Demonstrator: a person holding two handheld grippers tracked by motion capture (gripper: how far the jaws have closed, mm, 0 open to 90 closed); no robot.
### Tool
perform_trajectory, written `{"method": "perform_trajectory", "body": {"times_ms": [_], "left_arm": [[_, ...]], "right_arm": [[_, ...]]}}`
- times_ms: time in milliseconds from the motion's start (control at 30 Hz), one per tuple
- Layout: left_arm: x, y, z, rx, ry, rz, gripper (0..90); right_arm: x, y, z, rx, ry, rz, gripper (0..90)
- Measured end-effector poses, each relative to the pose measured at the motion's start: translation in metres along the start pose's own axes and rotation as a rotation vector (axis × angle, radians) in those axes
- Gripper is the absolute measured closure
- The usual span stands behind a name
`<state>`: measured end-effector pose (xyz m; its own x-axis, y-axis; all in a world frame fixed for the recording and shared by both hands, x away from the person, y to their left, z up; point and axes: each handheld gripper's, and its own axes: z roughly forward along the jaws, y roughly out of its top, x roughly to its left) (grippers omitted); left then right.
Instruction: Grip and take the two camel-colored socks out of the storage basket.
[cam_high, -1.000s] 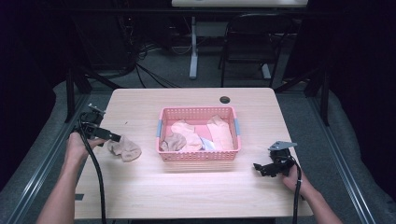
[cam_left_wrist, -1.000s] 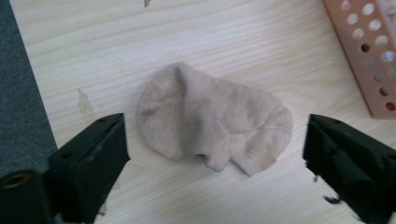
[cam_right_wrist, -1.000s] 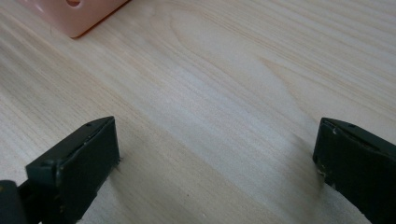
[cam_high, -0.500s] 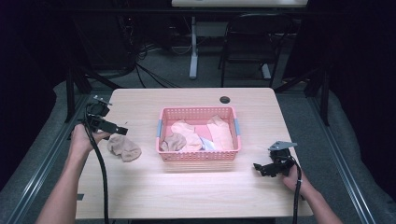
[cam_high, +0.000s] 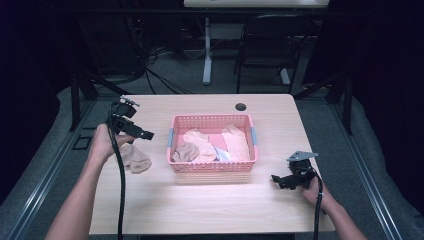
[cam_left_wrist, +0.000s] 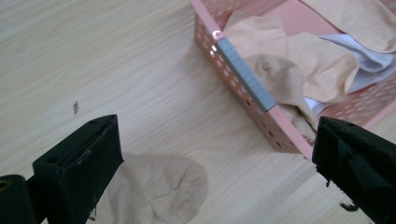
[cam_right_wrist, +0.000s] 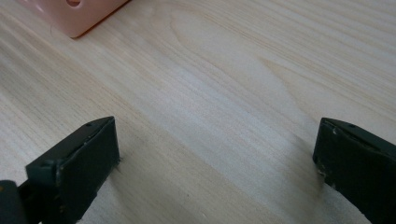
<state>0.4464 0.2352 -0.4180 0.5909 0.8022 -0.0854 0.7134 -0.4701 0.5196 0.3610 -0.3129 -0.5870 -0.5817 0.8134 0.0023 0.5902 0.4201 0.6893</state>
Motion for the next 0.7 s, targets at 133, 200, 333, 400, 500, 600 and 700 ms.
{"method": "perform_trajectory", "body": {"times_ms": [133, 200, 333, 400, 500, 600, 700], "left_arm": [[-0.008, 0.007, 0.003, 0.001, -0.004, 0.016, 2.0], [-0.013, 0.012, 0.006, 0.005, -0.008, 0.03, 2.2], [-0.026, 0.021, 0.015, 0.014, -0.026, 0.064, 1.9], [-0.029, 0.022, 0.017, 0.018, -0.027, 0.071, 1.1], [-0.04, 0.029, 0.026, 0.031, -0.034, 0.099, 0.4], [-0.048, 0.033, 0.033, 0.039, -0.041, 0.115, 0.1], [-0.056, 0.037, 0.04, 0.041, -0.044, 0.131, 0.0]], "right_arm": [[0.0, 0.0, 0.0, -0.002, -0.005, 0.002, 0.0], [0.0, 0.0, 0.0, -0.003, -0.004, 0.002, 0.0], [0.0, 0.0, 0.0, -0.001, 0.0, 0.0, 0.0], [0.0, 0.0, 0.0, 0.0, 0.0, 0.0, 0.0], [0.0, 0.0, 0.0, -0.001, 0.0, 0.0, 0.0], [0.0, 0.0, 0.0, 0.0, -0.001, 0.0, 0.0], [0.0, 0.0, 0.0, 0.002, 0.0, 0.002, 0.0]]}}
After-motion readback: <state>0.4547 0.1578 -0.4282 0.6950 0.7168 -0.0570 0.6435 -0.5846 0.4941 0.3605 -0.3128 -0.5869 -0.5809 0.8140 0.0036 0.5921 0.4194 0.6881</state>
